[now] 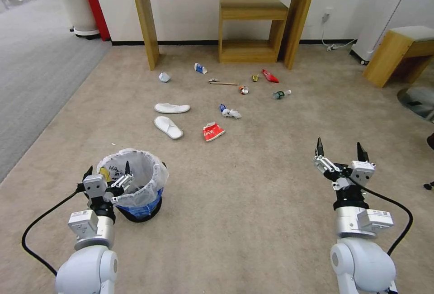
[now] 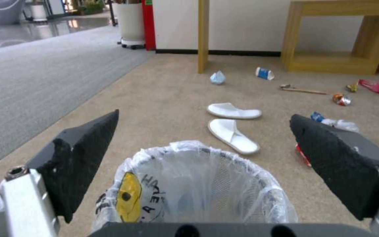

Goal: Pick up the trash bin and place the garbage on the floor into it.

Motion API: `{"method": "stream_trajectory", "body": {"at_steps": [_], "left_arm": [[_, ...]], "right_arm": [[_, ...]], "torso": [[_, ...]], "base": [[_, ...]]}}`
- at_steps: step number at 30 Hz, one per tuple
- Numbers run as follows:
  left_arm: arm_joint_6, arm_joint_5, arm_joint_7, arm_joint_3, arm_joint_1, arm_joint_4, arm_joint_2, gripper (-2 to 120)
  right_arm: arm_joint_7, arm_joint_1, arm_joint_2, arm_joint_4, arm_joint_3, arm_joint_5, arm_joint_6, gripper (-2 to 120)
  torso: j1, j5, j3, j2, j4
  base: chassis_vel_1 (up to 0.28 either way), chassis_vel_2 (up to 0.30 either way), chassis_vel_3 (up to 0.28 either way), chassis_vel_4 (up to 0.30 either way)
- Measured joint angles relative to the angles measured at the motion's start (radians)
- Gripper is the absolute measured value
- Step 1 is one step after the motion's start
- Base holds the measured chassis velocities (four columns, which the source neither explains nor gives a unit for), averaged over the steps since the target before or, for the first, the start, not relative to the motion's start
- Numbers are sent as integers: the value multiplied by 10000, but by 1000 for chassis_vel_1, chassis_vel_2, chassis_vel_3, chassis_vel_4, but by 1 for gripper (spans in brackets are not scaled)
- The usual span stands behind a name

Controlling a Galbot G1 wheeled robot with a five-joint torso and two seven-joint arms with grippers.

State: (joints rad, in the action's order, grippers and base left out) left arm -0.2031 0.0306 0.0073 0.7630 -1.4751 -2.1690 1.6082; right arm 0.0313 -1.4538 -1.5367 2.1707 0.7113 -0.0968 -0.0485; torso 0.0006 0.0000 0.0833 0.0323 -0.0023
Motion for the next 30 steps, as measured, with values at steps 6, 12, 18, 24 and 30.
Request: {"method": "stream_trajectory", "body": {"at_steps": [6,12,18,24,30], "left_arm": [[0,0,0,-10,2,16,0,100],[4,0,0,-8,1,24,0,100],[5,6,0,2,6,24,0,100],[17,1,1,13,-16,43,-1,100],[41,-21,10,-17,-18,122,-1,100]], "right_arm": [[-52,1,-36,-5,11,66,-45,100],[-59,-14,-13,-20,57,43,-95,100],[-127,-13,-12,-20,69,15,-133,100],[-198,-24,7,-19,115,-31,-189,100],[-201,11,64,-30,156,-79,-149,100]], "torso": [[0,0,0,0,0],[0,0,0,1,0],[0,0,0,0,0],[0,0,0,0,0],[0,-1,0,0,0]], "base": [[0,0,0,0],[0,0,0,0],[0,0,0,0],[0,0,0,0],[0,0,0,0]]}}
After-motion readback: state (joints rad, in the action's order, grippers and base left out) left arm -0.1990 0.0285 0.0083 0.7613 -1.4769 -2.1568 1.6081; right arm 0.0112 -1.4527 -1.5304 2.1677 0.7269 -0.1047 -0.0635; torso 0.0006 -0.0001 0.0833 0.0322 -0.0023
